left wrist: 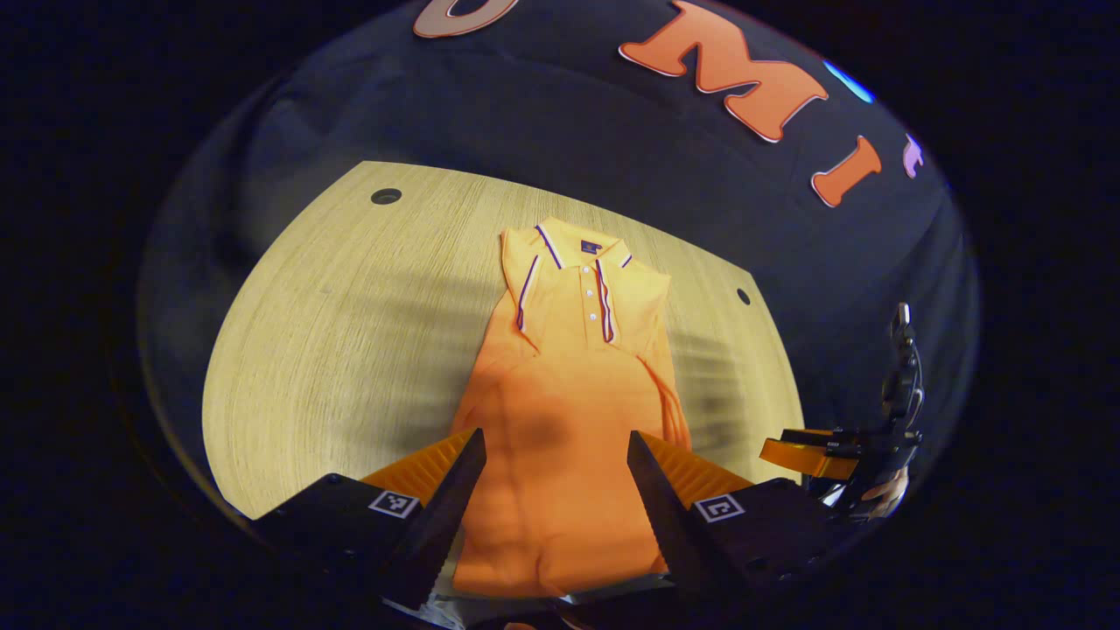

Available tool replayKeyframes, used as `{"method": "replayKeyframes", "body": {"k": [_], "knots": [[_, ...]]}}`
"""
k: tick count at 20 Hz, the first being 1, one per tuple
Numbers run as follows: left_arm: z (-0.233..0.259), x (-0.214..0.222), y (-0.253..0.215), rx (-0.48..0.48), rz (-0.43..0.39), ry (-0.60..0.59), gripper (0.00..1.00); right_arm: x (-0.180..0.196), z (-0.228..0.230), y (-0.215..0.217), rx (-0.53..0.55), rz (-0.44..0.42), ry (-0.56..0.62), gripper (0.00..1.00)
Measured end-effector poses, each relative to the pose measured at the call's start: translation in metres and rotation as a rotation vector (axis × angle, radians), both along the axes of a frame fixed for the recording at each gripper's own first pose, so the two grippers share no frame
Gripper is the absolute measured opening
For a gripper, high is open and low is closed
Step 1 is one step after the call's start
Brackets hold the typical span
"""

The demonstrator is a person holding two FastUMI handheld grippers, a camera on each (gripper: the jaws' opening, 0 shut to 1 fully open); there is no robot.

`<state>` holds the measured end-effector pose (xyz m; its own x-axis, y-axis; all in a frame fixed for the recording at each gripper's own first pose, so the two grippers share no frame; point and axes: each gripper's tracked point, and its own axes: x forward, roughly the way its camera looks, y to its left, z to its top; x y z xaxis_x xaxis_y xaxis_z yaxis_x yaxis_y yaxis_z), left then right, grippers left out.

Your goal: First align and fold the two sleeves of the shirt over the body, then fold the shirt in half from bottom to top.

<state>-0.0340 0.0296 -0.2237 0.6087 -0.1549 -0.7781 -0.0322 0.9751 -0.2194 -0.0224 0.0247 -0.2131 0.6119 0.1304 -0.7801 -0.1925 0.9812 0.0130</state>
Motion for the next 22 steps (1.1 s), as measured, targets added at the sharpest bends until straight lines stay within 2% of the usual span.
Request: {"method": "replayKeyframes", "body": {"k": [4, 7, 9, 10, 11, 13, 17, 19, 22], "knots": [[-0.03, -0.051, -0.016, 0.004, 0.008, 0.053, 0.98, -0.031, -0.026, 0.015, -0.034, 0.02, 0.037, 0.99], [-0.057, -0.086, -0.022, 0.03, -0.012, 0.099, 0.98, -0.057, -0.046, 0.011, -0.117, 0.046, 0.057, 0.99], [-0.069, -0.104, -0.028, 0.033, -0.02, 0.122, 0.98, -0.077, -0.066, 0.015, -0.13, 0.061, 0.107, 0.99], [-0.076, -0.11, -0.028, 0.053, -0.031, 0.132, 0.95, -0.087, -0.077, 0.018, -0.124, 0.059, 0.136, 0.99], [-0.083, -0.116, -0.021, 0.093, -0.035, 0.136, 0.98, -0.094, -0.086, 0.018, -0.126, 0.055, 0.157, 0.99], [-0.094, -0.124, -0.013, 0.155, -0.041, 0.148, 0.98, -0.105, -0.101, 0.016, -0.142, 0.049, 0.196, 0.99], [-0.114, -0.137, -0.016, 0.168, -0.027, 0.202, 0.98, -0.117, -0.119, 0.02, -0.138, 0.021, 0.238, 1.0], [-0.121, -0.141, -0.017, 0.194, -0.048, 0.219, 0.98, -0.124, -0.127, 0.024, -0.135, 0.02, 0.262, 0.99], [-0.129, -0.146, -0.017, 0.232, -0.062, 0.241, 0.99, -0.126, -0.134, 0.018, -0.181, 0.013, 0.272, 0.99]]}}
